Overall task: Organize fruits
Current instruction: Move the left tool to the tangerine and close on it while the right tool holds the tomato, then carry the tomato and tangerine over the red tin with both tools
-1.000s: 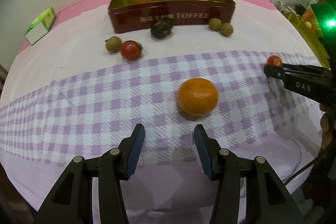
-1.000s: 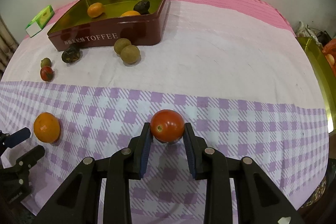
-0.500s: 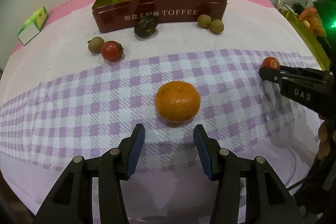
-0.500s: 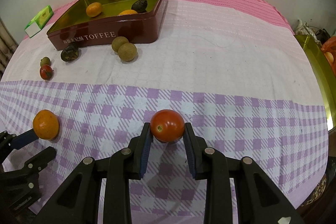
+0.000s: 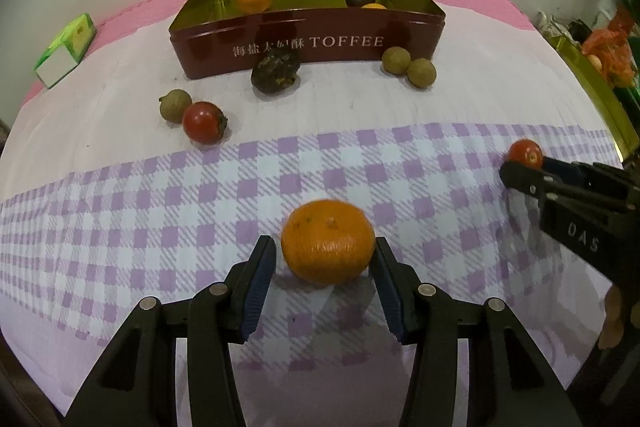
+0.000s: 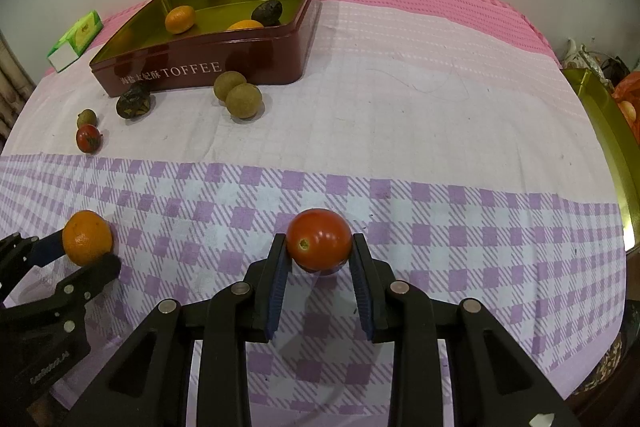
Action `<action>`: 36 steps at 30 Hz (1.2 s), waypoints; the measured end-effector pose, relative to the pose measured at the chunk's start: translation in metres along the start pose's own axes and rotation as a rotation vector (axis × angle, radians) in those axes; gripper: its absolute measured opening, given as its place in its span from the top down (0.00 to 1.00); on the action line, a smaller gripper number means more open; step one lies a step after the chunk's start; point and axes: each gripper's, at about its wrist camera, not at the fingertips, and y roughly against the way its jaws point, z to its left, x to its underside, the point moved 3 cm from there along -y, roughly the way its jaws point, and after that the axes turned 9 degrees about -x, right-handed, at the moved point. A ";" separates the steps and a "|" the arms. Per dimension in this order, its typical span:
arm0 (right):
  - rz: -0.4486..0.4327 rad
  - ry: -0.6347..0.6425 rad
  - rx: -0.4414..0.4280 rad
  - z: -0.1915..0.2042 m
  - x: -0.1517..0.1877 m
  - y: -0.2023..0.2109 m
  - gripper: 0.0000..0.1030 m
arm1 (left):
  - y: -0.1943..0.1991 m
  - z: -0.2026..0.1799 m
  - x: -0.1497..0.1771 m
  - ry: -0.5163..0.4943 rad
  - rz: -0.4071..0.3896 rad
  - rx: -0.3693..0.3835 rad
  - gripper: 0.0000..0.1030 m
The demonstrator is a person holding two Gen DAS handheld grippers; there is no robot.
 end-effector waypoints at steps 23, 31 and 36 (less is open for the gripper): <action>-0.005 0.002 -0.001 0.001 -0.001 0.000 0.72 | 0.002 0.001 0.003 0.002 -0.021 0.019 0.58; -0.006 0.004 -0.001 0.002 0.000 0.000 0.72 | 0.005 0.002 0.004 0.005 -0.027 0.023 0.58; -0.011 0.008 0.000 0.002 -0.002 0.000 0.72 | 0.007 0.004 0.002 0.012 -0.036 0.025 0.58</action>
